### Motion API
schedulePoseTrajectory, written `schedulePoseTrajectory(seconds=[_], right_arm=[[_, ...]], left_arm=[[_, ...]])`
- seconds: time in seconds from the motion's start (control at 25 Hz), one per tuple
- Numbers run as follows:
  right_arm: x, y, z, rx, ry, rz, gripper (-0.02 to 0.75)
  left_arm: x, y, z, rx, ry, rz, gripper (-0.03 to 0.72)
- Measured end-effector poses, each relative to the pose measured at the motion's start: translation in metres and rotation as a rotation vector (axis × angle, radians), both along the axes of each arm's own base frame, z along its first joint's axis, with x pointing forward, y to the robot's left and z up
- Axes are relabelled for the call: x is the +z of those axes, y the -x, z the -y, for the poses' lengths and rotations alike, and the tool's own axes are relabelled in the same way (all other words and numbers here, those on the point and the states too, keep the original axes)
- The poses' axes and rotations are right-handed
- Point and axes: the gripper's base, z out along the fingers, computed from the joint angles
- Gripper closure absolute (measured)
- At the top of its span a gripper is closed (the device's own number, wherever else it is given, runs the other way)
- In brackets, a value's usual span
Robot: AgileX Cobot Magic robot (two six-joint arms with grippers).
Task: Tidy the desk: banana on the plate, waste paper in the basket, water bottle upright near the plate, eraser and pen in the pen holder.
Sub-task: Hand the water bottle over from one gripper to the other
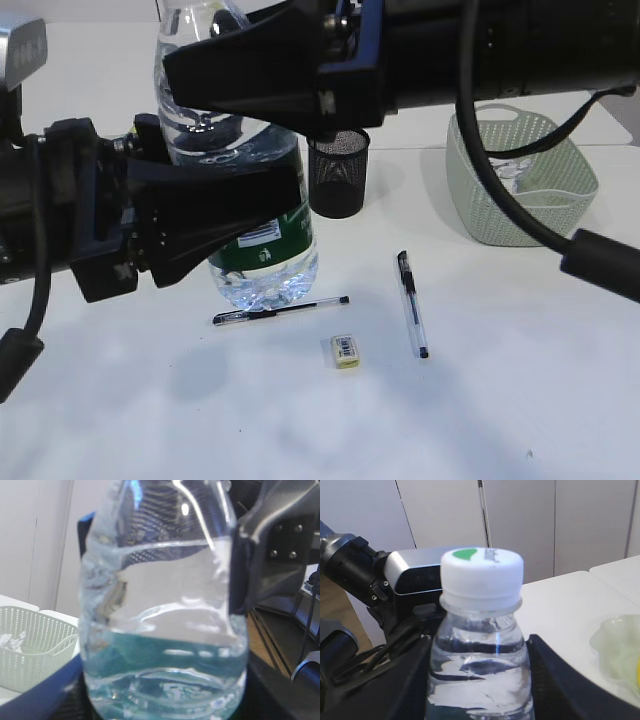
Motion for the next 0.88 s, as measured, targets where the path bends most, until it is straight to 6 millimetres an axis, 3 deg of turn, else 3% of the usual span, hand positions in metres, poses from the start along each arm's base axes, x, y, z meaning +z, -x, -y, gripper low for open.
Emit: schedulePoseTrajectory(seconds=[0.2, 0.48, 0.88], right_arm=[[-0.0003, 0.0001, 0.0000, 0.000, 0.004, -0.004, 0.339], [0.0000, 0.0001, 0.0000, 0.001, 0.006, -0.003, 0.323], [-0.0026, -0.0027, 0.0011, -0.036, 0.033, -0.039, 0.202]], left_arm=[[0.0001, 0.0000, 0.0000, 0.000, 0.001, 0.000, 0.279], [0.0004, -0.0004, -0.0002, 0.007, -0.001, 0.017, 0.286], [-0.0032, -0.0055, -0.0013, 0.068, -0.029, 0.053, 0.287]])
